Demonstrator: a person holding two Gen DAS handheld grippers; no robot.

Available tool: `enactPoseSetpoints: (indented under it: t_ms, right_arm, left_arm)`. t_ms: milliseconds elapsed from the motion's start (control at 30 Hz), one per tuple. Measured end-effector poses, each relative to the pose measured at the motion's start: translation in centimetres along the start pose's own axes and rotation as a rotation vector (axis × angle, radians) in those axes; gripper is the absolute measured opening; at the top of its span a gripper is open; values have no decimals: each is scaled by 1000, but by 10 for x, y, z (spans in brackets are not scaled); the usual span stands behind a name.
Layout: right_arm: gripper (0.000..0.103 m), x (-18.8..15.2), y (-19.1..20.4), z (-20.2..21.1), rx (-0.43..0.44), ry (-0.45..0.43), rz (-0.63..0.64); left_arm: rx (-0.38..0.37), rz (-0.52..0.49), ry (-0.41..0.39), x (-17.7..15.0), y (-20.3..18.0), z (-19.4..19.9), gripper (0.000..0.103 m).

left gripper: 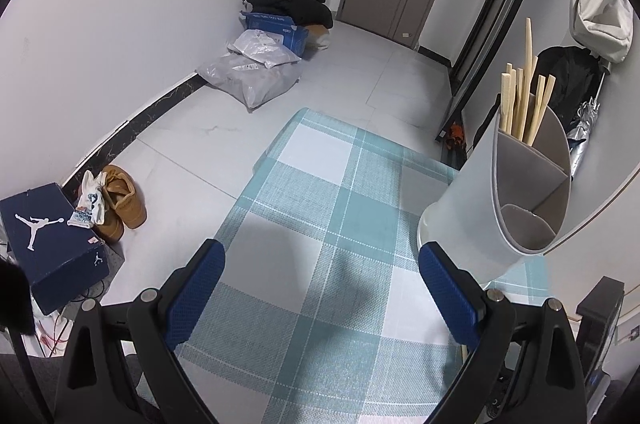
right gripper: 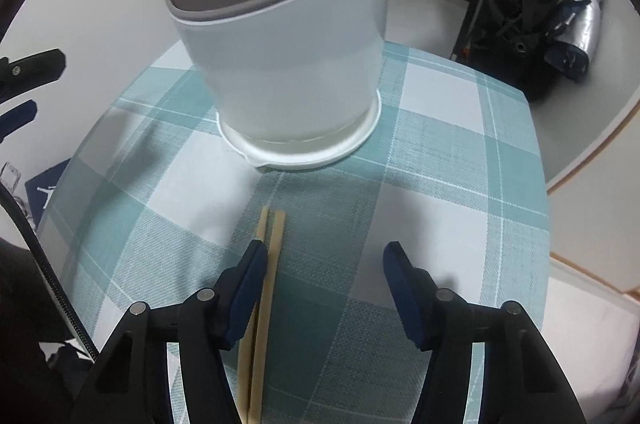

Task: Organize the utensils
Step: 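Grasp a chopstick with the right gripper, then grasp the last chopstick with the left gripper while the right gripper holds its chopstick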

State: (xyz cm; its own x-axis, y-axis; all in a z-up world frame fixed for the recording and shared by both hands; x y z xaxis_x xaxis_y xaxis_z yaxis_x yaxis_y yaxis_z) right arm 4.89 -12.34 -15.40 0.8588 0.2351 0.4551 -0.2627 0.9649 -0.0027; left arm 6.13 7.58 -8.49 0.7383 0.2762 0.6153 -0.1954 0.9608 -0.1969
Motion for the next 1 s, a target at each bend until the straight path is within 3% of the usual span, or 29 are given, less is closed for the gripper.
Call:
enactPoseSetpoints:
  t_ms: [267, 333, 500, 567, 800, 1000]
  right_arm:
    - [50, 5, 11, -1, -28, -15, 60]
    - [44, 10, 13, -4, -13, -15, 60]
    - [11, 14, 17, -5, 24, -9, 44]
    - [5, 15, 15, -5, 45, -3, 23]
    - [4, 17, -16, 6, 145, -38, -137]
    - [4, 16, -55, 32, 253, -102, -320]
  left_arm:
    - [4, 10, 0, -1, 6, 0, 96]
    - [-7, 12, -1, -2, 8, 0, 96]
    - [-31, -11, -12, -5, 6, 0, 96]
    - [-40, -21, 0, -7, 5, -2, 96]
    - [-96, -60, 88, -17, -4, -12, 96]
    - [-171, -93, 230, -35, -25, -27, 96]
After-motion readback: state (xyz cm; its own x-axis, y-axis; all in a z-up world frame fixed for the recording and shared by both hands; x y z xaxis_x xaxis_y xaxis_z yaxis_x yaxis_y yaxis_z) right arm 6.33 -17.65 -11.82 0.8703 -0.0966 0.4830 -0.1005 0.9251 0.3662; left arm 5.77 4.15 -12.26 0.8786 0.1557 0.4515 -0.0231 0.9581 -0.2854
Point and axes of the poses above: each gripper's, at about its wrist camera, not at the fingertips, and z roughly against the way its jaws point, y to its left, x to its top, the point moved 1 cm from there along -z, roughly the way its jaws point, and after that the axes turned 2 degrees about x, right-handed, at the moved point
